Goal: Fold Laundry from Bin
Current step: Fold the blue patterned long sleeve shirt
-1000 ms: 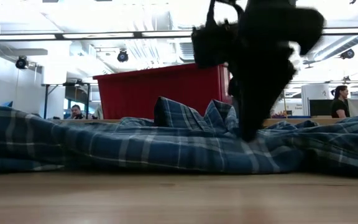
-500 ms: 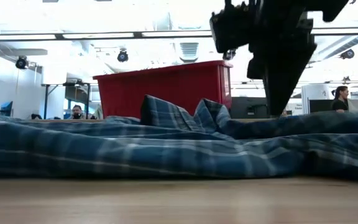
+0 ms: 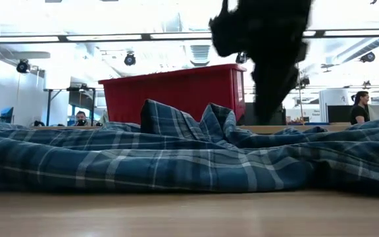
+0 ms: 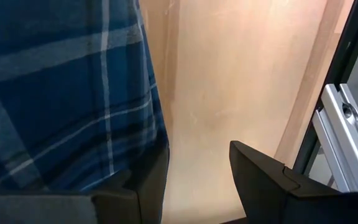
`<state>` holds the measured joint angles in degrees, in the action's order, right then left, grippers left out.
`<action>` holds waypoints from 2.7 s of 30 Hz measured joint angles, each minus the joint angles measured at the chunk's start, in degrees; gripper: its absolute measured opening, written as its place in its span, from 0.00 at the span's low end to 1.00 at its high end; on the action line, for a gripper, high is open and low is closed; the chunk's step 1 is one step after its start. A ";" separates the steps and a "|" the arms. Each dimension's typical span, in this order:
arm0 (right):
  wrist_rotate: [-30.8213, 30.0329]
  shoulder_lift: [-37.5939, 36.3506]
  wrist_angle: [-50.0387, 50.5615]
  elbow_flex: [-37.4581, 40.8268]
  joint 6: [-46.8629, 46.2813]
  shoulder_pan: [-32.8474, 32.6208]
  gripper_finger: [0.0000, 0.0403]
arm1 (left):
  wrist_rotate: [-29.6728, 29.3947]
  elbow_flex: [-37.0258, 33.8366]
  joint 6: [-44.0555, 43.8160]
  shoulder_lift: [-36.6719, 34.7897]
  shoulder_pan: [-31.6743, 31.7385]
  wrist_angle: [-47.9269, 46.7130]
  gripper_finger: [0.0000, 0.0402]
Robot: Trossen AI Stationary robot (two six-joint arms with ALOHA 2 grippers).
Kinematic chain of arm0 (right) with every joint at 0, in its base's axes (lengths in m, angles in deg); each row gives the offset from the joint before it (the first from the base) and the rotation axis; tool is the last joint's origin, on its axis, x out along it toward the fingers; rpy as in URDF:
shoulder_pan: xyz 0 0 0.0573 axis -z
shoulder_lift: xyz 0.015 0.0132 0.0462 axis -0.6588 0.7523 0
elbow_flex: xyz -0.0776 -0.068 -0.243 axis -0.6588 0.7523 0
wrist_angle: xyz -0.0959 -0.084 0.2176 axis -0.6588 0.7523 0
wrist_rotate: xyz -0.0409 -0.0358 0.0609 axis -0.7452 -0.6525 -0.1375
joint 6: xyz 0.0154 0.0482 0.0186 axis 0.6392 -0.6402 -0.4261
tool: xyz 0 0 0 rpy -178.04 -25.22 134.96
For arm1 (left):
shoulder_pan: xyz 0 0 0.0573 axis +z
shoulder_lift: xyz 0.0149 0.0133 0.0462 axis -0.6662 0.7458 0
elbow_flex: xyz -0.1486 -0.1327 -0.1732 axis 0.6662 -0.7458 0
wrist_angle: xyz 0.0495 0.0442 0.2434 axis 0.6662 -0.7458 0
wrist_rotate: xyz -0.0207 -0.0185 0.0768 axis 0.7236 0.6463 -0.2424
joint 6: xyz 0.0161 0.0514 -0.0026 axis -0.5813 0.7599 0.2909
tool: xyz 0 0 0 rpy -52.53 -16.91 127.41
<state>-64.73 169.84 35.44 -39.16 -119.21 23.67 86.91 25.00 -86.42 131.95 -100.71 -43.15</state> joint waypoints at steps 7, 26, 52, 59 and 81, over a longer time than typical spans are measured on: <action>0.13 5.55 -0.90 1.04 -0.48 2.76 0.54 | -0.08 -0.05 -0.49 -0.04 0.04 0.27 0.40; -4.73 0.39 17.75 -2.51 0.69 2.95 0.02 | -0.30 -0.15 -1.34 -0.02 -0.79 1.34 0.40; -6.23 1.09 16.51 -8.86 -9.32 -4.47 0.66 | -3.91 17.21 2.81 -0.11 -1.98 -21.15 0.71; -2.40 1.25 16.57 -8.82 -17.65 -8.62 0.68 | -2.12 24.05 5.25 -0.22 -2.19 -33.91 0.77; -5.56 1.27 11.50 -6.19 -17.57 -10.42 0.68 | -13.26 18.20 -8.03 -8.11 1.11 -41.81 0.88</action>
<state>-70.29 171.10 46.93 -45.35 -136.78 13.25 73.65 43.20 -94.45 123.84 -99.59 -84.96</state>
